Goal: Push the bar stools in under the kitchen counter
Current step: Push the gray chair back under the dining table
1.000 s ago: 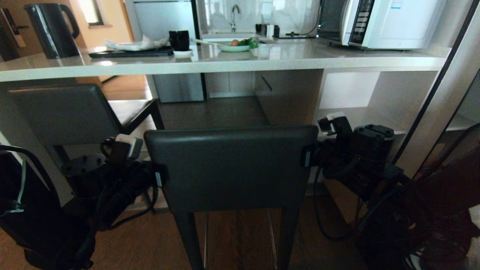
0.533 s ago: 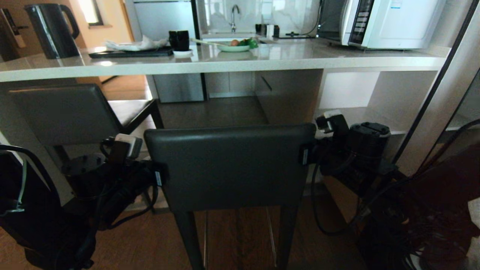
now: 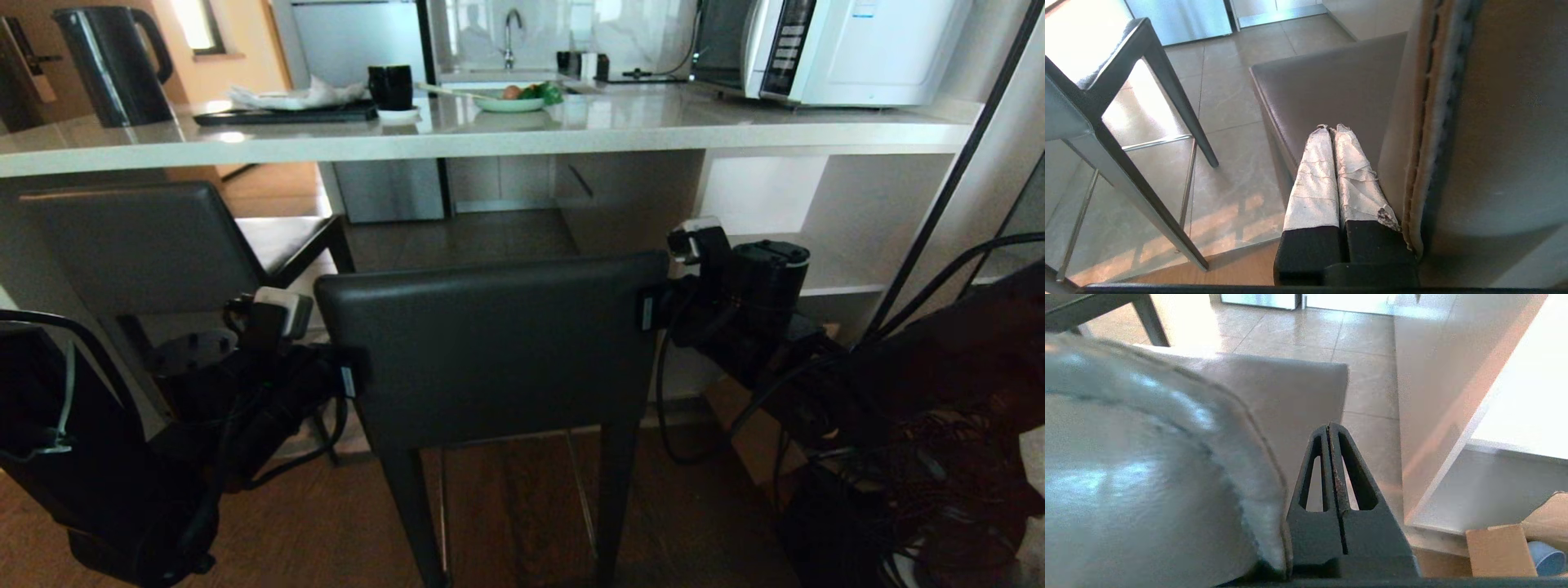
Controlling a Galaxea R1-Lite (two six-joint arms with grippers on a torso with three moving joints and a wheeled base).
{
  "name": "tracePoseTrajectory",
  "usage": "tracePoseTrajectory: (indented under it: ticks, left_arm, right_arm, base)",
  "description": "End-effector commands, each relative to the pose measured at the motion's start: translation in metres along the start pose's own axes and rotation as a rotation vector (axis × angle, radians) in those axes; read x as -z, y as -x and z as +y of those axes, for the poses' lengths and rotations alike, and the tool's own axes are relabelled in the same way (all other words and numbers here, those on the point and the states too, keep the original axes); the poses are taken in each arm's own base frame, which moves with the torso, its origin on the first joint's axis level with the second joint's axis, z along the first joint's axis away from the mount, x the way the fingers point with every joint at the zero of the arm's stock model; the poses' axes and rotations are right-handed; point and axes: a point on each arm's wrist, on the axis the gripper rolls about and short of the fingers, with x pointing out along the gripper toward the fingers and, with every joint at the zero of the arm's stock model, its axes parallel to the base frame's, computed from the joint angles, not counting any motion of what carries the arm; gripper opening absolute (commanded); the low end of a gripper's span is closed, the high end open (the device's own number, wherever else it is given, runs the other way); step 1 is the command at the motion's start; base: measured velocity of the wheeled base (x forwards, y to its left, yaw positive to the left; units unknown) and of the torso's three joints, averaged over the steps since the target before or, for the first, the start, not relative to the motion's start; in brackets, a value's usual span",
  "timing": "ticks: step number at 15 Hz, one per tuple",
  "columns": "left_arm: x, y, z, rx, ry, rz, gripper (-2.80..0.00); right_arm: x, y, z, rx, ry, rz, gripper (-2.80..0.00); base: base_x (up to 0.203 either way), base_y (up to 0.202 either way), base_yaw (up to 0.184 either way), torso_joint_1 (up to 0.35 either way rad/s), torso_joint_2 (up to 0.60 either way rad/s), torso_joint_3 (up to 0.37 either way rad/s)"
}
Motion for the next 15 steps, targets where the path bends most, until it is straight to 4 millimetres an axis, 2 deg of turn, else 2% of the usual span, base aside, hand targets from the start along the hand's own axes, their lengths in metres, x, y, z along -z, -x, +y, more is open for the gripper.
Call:
tracePoseTrajectory:
  ticks: [1, 4, 8, 11, 15]
  left_arm:
    - [0.000, -0.001, 0.001, 0.000, -0.001, -0.006, -2.80]
    - [-0.002, -0.009, 0.004, -0.008, -0.003, -0.026, -2.80]
    - [-0.019, -0.031, 0.009, -0.024, -0.039, -0.102, -2.80]
    - [-0.017, -0.048, 0.019, -0.048, -0.044, -0.091, -2.80]
    - [-0.001, -0.052, 0.019, -0.048, -0.047, -0.047, -2.80]
  right_arm:
    - [0.008, -0.002, 0.002, 0.000, 0.003, 0.016, -2.80]
    - [0.011, 0.005, 0.003, 0.012, 0.003, 0.035, -2.80]
    - [0.012, 0.006, 0.004, 0.012, 0.004, 0.030, -2.80]
    - [0.015, 0.011, 0.008, 0.002, 0.020, 0.016, -2.80]
    - [0.015, 0.011, 0.008, 0.001, 0.031, 0.009, -2.80]
  base:
    - [0.000, 0.000, 0.000, 0.000, 0.00, 0.000]
    - [0.000, 0.000, 0.000, 0.000, 0.00, 0.000]
    - [0.000, 0.000, 0.000, 0.000, 0.00, 0.000]
    - [0.000, 0.000, 0.000, 0.000, 0.00, 0.000]
    - [0.000, 0.000, 0.000, 0.000, 0.00, 0.000]
